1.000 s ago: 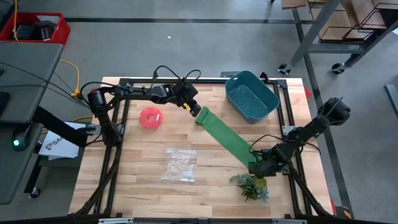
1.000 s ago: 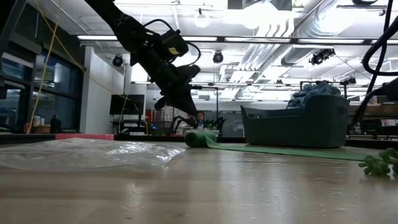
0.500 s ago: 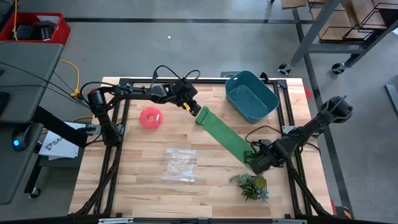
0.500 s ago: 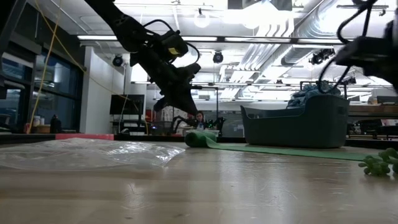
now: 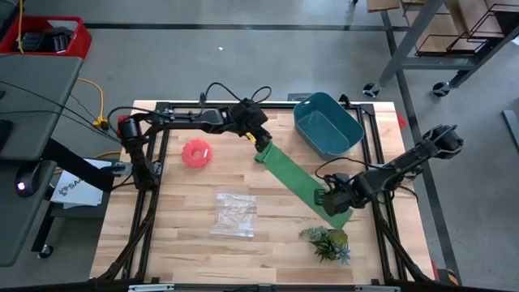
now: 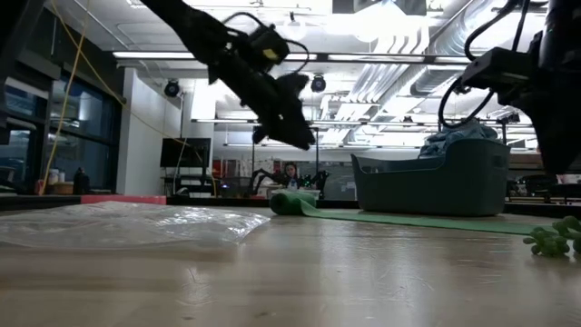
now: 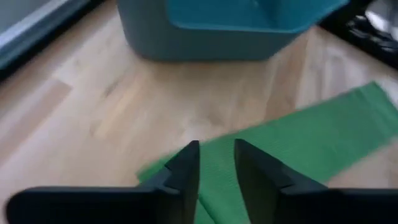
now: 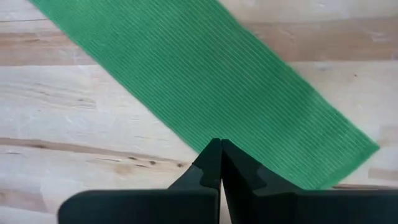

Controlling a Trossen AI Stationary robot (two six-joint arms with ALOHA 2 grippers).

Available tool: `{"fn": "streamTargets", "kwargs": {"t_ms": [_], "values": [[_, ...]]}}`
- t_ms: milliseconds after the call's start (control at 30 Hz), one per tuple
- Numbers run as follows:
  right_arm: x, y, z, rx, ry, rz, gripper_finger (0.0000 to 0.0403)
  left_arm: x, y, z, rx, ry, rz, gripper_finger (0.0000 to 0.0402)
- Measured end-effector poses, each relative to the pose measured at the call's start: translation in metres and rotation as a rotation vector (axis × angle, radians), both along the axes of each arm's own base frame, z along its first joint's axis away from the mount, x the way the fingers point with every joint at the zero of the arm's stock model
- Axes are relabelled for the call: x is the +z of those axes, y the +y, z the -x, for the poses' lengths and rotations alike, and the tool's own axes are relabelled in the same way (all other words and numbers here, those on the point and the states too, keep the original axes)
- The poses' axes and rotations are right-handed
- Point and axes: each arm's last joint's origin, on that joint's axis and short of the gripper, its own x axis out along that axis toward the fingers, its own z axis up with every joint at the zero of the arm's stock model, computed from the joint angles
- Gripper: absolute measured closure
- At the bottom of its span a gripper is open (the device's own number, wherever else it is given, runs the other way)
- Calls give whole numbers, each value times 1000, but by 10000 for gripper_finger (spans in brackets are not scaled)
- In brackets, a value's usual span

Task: Roll bandage
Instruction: Roll the green bandage

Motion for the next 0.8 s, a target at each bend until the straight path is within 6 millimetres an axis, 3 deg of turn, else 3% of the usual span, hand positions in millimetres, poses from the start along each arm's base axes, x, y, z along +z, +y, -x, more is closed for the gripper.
{"fn": "streamTargets", "kwargs": {"t_ms": [167,433,567,700,800], "values": [[1,-3,-4,-12,-21,-8,403,-26,10,-22,27,53,31,264],[3,-2,-11,-69,-127,13,403,-52,36,-56,218,47,110,276],[3,-2,-13,-96,-158,24,403,-63,38,-64,187,125,137,309],[3,-2,-13,-111,-166,29,403,-61,30,-64,103,217,86,383],[4,-3,-14,-123,-179,41,403,-67,30,-59,88,288,73,392]]}}
